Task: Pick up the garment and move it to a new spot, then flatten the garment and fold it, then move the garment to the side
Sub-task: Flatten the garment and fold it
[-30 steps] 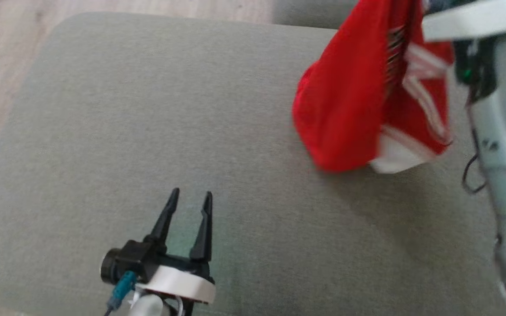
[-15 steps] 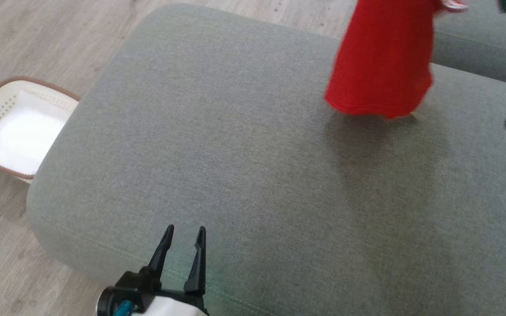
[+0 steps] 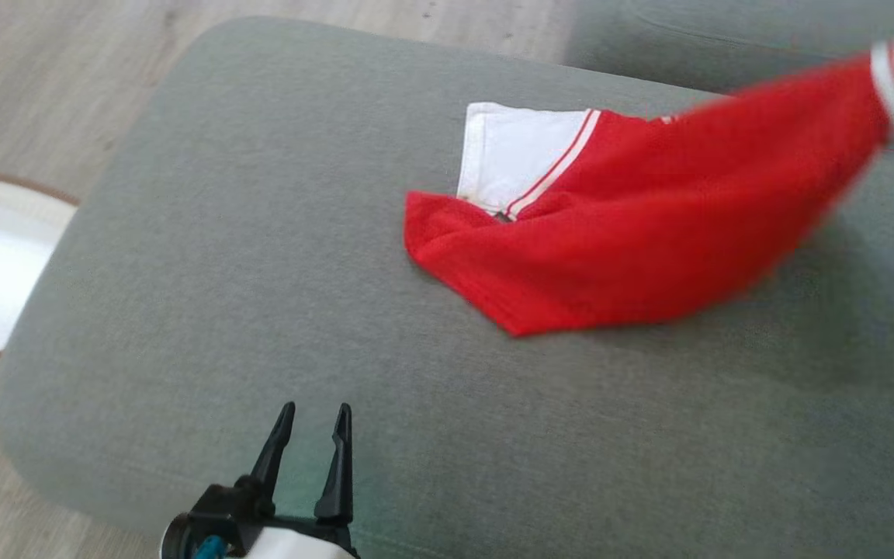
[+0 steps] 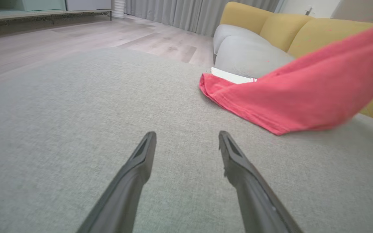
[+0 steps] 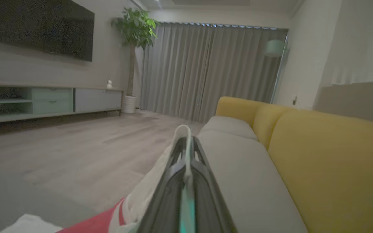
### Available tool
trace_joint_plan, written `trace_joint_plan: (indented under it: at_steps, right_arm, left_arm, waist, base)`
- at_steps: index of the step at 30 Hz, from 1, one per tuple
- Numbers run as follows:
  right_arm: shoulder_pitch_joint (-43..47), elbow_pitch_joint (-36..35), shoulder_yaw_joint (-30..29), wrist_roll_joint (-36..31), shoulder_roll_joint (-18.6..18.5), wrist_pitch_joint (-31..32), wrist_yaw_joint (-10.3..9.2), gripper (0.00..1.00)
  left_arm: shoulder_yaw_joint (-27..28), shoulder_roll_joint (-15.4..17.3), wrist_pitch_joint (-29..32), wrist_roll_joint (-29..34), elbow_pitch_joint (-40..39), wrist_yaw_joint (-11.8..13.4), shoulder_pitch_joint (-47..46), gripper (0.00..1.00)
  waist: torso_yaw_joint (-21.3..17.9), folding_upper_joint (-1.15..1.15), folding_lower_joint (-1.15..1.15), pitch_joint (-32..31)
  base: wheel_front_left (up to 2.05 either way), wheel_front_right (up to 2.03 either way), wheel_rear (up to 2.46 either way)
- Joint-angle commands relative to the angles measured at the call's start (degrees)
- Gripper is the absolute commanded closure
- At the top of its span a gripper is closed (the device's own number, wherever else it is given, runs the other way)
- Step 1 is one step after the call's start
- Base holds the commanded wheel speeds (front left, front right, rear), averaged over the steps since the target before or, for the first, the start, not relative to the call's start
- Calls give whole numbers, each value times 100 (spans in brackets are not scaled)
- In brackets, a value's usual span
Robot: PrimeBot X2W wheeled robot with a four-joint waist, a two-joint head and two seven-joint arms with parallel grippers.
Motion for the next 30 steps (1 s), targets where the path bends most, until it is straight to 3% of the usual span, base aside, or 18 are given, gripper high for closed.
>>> trace_joint_plan:
  at_steps: [1,2,3,4,5,11,18,30]
  right_arm:
    - [224,-228,-18,32,-52,-14,-4,100]
    - [555,-238,-85,41,-9,-14,-4,100]
    - [867,-218,-112,77,73,-14,-4,80]
    - [1140,-199,-123,138,163,-14,-4,18]
    - [1378,-212,-122,169,245,-14,-4,0]
    - [2416,-672,-227,105,812,-14,-4,0]
    - [2764,-1200,-336,-128,1311,-14,-4,0]
    - [2545,-1488,-53,-132,1492,-14,-4,0]
  left_arm:
    - [200,-1,-53,22,-152,7,-208,0]
    - [216,-1,-53,33,-145,-1,-212,0]
    - [232,-1,-53,51,-142,-8,-214,0]
    - [243,-1,-53,64,-137,-18,-221,0]
    - [253,-1,-53,71,-126,-28,-230,0]
    - [230,-1,-53,30,-134,-38,-347,0]
    - [73,-1,-53,-132,-15,-74,-713,0]
    - [-434,-1,-53,-986,989,-303,-1687,0]
  waist:
    - [-197,0,0,6]
    - [-268,0,0,4]
    - [-355,0,0,0]
    - [-424,0,0,-4]
    - [-491,0,0,-13]
    - [-826,0,0,18]
    - [-1215,0,0,305]
    - [-1847,0,0,921]
  base:
    - [0,0,0]
    - [0,0,0]
    - [0,0,0]
    - [0,0,0]
    - [0,0,0]
    - [0,0,0]
    - [0,0,0]
    - [0,0,0]
